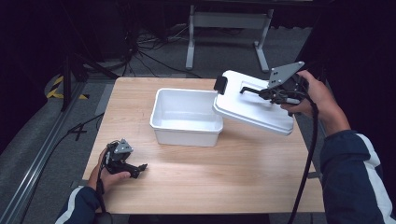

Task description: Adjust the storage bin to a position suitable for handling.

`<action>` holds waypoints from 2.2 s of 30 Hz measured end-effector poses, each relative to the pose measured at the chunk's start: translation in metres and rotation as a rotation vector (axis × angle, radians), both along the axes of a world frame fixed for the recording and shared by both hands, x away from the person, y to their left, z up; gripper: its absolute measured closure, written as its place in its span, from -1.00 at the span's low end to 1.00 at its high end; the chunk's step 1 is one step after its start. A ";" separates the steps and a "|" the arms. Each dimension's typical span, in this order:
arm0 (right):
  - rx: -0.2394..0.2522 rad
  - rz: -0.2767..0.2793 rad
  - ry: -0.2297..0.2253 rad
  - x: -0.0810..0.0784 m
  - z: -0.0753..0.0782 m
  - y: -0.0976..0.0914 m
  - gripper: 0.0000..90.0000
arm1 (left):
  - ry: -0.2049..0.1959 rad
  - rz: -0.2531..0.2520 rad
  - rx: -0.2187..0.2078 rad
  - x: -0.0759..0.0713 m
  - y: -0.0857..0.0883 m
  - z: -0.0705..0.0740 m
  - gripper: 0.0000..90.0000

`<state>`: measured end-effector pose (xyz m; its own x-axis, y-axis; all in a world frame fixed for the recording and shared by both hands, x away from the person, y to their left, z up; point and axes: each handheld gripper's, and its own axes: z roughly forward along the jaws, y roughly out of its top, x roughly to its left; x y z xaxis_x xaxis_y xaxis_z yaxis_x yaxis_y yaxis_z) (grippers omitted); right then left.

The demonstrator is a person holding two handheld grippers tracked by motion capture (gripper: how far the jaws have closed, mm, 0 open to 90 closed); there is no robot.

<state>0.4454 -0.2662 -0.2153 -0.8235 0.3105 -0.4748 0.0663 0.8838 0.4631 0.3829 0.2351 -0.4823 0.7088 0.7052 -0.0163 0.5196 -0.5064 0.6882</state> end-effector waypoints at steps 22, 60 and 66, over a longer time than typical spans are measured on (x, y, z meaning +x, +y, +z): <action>0.035 -0.118 0.067 0.001 -0.054 -0.057 0.88 | 0.000 0.002 0.002 0.000 0.000 0.000 -0.99; 0.024 -0.224 0.231 0.046 -0.160 -0.050 0.88 | 0.001 0.001 0.003 0.000 0.000 0.000 -0.99; 0.028 -0.235 0.243 0.048 -0.168 -0.048 0.83 | 0.001 0.001 0.003 0.000 0.000 0.000 -0.99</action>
<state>0.4930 -0.3139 -0.3836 -0.8157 0.5156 -0.2622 0.3783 0.8184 0.4325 0.3828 0.2352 -0.4821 0.7083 0.7057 -0.0149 0.5206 -0.5080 0.6862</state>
